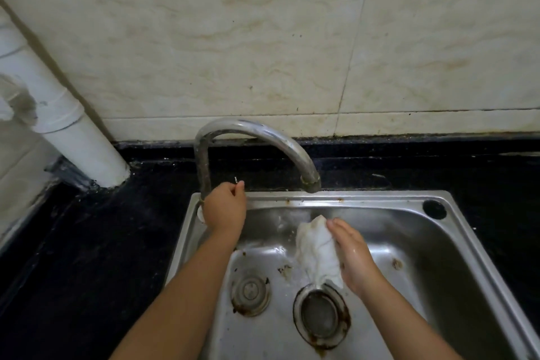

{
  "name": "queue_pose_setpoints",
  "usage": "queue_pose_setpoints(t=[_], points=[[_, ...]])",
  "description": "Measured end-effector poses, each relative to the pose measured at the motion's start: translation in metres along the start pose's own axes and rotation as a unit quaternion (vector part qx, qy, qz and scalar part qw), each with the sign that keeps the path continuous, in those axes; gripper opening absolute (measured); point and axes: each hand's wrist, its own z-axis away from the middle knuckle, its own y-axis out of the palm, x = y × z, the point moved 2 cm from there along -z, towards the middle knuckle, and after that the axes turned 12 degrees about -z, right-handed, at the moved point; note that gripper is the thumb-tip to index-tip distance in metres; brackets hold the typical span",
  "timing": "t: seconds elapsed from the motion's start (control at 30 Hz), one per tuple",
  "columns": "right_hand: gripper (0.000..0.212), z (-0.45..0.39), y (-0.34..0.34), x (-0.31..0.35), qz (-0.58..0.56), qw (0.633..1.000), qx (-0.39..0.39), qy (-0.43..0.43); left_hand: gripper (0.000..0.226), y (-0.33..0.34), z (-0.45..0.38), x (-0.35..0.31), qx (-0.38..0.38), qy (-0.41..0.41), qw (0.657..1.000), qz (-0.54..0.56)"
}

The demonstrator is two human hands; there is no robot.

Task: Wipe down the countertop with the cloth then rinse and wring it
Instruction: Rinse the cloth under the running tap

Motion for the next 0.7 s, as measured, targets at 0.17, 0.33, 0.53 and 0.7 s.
queue_pose_setpoints(t=[0.17, 0.33, 0.53, 0.7], points=[[0.032, 0.004, 0.003, 0.000, -0.002, 1.000, 0.018, -0.007, 0.027, 0.002, 0.039, 0.005, 0.122, 0.017, 0.985, 0.120], [0.042, 0.016, 0.003, 0.005, -0.005, 0.998, 0.056, -0.013, 0.031, 0.011, 0.090, 0.006, 0.267, 0.079, 0.940, 0.196], [0.029, 0.033, -0.010, 0.014, 0.065, 0.996, 0.067, -0.015, 0.054, 0.021, 0.123, 0.001, 0.408, 0.005, 0.857, 0.315], [0.020, 0.044, -0.034, 0.015, 0.162, 0.986, 0.032, -0.013, 0.051, 0.023, 0.128, -0.001, 0.343, -0.013, 0.875, 0.342]])
